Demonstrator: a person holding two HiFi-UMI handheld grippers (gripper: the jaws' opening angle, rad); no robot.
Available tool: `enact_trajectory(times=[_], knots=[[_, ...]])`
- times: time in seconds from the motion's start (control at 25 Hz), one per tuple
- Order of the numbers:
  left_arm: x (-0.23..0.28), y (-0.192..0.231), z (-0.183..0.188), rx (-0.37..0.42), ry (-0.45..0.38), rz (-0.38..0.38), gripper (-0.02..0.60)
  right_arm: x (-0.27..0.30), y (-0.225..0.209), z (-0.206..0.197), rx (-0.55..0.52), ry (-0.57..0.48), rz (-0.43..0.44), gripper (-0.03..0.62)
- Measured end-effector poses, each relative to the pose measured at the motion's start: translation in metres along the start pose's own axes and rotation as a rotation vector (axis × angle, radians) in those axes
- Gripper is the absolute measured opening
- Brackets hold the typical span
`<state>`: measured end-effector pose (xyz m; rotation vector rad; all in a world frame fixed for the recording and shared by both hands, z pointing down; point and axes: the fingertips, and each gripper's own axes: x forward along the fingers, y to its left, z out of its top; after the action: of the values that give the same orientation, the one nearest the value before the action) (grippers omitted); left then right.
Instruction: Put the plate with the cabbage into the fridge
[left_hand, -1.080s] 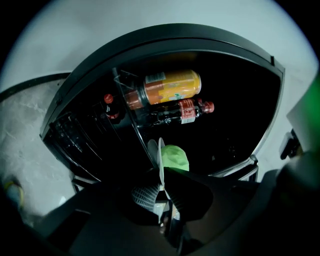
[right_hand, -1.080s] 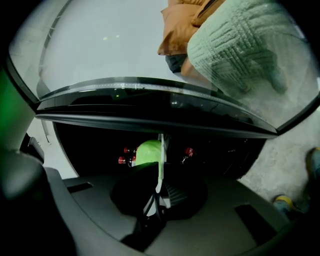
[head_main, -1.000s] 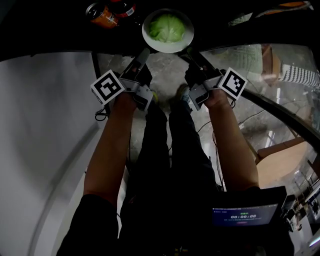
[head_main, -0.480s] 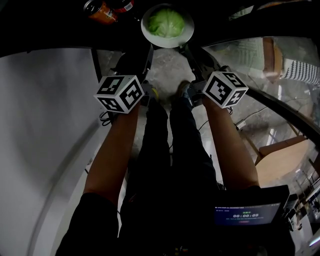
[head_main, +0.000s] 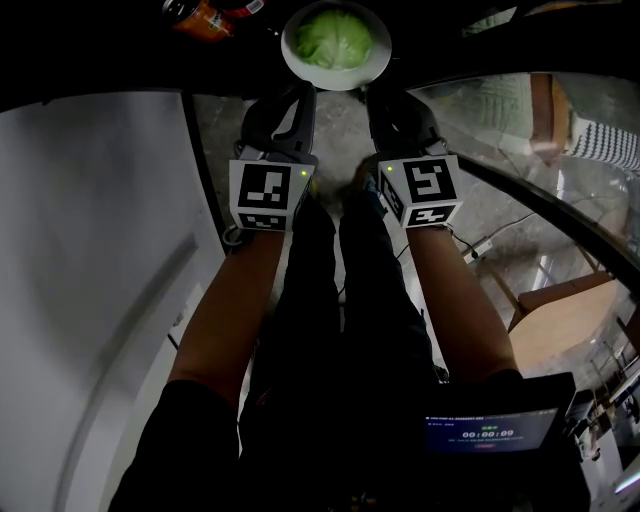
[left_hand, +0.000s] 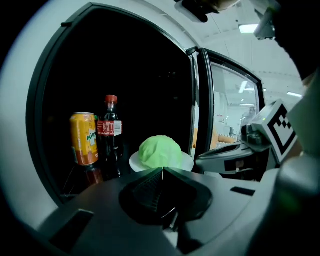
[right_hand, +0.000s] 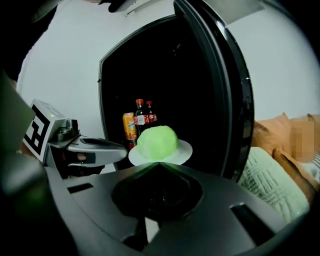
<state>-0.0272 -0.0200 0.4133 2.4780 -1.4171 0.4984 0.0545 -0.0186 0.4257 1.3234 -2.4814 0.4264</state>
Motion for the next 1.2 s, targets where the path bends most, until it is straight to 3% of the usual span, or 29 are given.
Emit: enact_trajectory(times=[1.2], knots=[[0.025,0.012,0.000,-0.060,0.054,-0.006,0.009,0.024,-0.012,0.010,0.032,0.006,0.001,0.005]])
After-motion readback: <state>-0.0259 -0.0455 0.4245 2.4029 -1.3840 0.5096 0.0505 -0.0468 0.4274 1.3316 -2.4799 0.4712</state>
